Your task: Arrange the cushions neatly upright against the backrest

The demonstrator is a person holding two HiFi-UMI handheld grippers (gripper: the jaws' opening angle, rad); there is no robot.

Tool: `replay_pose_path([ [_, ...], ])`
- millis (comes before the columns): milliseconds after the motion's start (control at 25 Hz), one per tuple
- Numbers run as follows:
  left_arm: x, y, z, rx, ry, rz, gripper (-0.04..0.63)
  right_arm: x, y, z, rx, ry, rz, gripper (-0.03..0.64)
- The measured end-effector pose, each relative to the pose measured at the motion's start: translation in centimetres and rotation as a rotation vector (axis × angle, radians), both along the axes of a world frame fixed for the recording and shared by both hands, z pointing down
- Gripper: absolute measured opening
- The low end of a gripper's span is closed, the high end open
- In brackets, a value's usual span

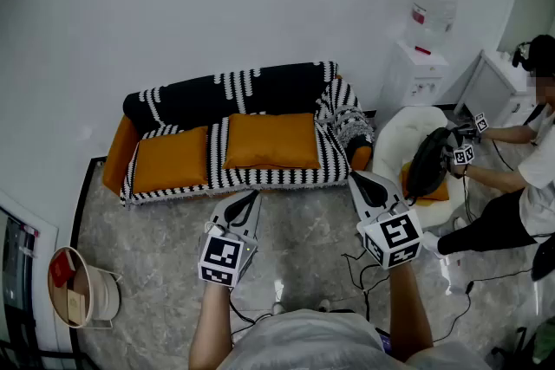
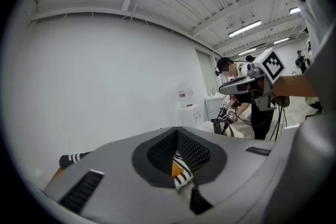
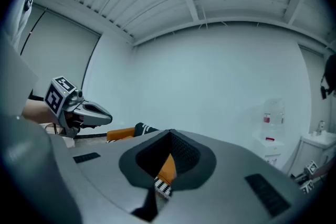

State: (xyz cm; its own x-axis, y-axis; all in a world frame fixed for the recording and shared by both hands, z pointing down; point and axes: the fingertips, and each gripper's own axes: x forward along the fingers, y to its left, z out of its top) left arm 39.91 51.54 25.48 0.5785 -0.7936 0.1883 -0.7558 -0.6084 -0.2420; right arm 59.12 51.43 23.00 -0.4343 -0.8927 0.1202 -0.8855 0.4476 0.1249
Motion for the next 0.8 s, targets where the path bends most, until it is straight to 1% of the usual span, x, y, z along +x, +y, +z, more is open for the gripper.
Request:
replay_pose_path([
  [120,0.9,-0.4,-0.1,0.015,-0.019,0.001,0.018,0.9,-0.2,0.4,-0.002,0.002,0.012,-0.008],
  [240,1.5,-0.3,0.9,-0.006,-0.026,0.002,0.017,0.9,0.0,1.0,-0.003,0.004,0.014,-0.006],
  [360,3.1,0.1,2.0,-0.023,-0.037,0.016,0.018,1.5,0.8,0.7,0.026,-0.012,-0.007,-0.006],
  [440,4.7,0.0,2.1,-0.027,-0.029,0.031,0.017,2.5,1.2,0.0,0.038,-0.029,-0.021,-0.006],
  [520,6.1,0.0,2.3,-0.035,-0.015,0.038,0.017,3.6,1.5,-0.4,0.041,-0.012,-0.023,-0.006],
  [640,7.9,0.0,2.6,-0.037,-0.008,0.049,0.017,5.5,2.0,-0.1,0.037,0.02,0.001,-0.006],
  [720,8.9,-0.2,2.5,-0.03,-0.005,0.054,0.018,6.7,2.0,0.0,0.033,0.019,0.024,-0.006],
  [800,10.0,-0.2,2.4,-0.026,-0.001,0.053,0.018,7.7,2.2,0.3,0.02,0.007,0.018,-0.006],
])
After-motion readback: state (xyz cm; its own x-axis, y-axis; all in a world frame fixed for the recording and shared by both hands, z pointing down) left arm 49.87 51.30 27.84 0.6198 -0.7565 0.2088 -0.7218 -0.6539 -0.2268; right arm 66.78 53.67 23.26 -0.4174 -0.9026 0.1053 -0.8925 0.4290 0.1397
